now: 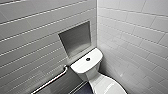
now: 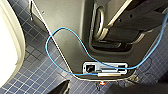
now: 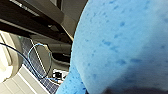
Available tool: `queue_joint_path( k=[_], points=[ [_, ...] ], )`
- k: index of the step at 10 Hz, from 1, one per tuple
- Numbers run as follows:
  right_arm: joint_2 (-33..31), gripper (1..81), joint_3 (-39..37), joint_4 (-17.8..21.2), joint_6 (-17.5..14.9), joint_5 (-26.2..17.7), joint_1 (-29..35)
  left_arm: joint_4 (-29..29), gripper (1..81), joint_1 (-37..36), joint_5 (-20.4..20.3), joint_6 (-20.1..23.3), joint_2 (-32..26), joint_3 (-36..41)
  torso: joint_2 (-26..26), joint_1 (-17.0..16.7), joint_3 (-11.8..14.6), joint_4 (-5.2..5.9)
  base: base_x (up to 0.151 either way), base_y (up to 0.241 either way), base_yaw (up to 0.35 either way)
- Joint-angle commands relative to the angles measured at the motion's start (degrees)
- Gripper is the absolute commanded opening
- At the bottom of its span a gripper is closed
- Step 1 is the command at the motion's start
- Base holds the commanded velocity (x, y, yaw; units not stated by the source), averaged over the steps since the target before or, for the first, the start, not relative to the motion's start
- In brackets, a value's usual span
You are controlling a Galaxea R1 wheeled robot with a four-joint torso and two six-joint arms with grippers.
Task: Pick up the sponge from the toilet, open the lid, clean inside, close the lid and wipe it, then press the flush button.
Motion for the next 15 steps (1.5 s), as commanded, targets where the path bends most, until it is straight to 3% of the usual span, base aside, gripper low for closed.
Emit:
queue_joint_path(
  k=[1, 7, 8, 11, 12, 13, 14, 15],
  points=[
    [1.40, 1.0, -1.56, -1.14, -0.31, -5.41, -0.96, -0.42, 81.1, 0.22, 4.26, 0.08, -0.36, -0.25, 5.43, -3.50, 2.12, 0.00, 0.000, 0.000, 0.000],
    [3.61, 1.0, -5.00, -1.23, -0.31, -5.41, -0.96, -0.42, 81.1, 0.22, 4.26, 0.08, -0.19, -0.07, 18.36, -11.94, 6.33, 0.00, 0.000, 0.000, 0.000],
    [3.61, 1.0, -5.00, -1.23, -0.31, -5.41, -0.87, -0.42, 81.1, 0.22, 4.26, 0.08, -0.19, -0.07, 14.89, -9.73, 9.59, 0.00, 0.000, 0.000, 0.000],
    [3.70, 1.0, -5.26, -1.14, -0.22, -5.41, -0.78, -0.42, 81.1, 0.22, 4.26, 0.08, -0.19, -0.07, 17.57, -11.30, 13.56, 0.00, 0.000, 0.000, 0.000],
    [3.70, 1.0, -5.17, -1.23, -0.22, -5.41, -0.78, -0.42, 81.1, 0.22, 4.26, 0.08, -0.19, -0.07, 17.77, -11.41, 13.79, 0.00, 0.000, 0.000, 0.000],
    [3.70, 1.0, -5.26, -1.14, -0.22, -5.41, -0.78, -0.42, 81.1, 0.22, 4.26, 0.08, -0.19, -0.07, 17.79, -11.50, 11.63, 0.00, 0.000, 0.000, 0.000],
    [3.78, 1.0, -5.26, -1.14, -0.22, -5.41, -0.78, -0.42, 81.1, 0.22, 4.26, 0.08, -0.19, -0.07, 23.52, -15.30, 12.74, 0.00, 0.000, 0.000, 0.000],
    [3.78, 1.0, -5.26, -1.14, -0.22, -5.41, -0.70, -0.42, 81.1, 0.22, 4.17, 0.08, -0.19, -0.07, 23.78, -15.50, 13.16, 0.00, 0.000, 0.000, 0.000]
  ],
)
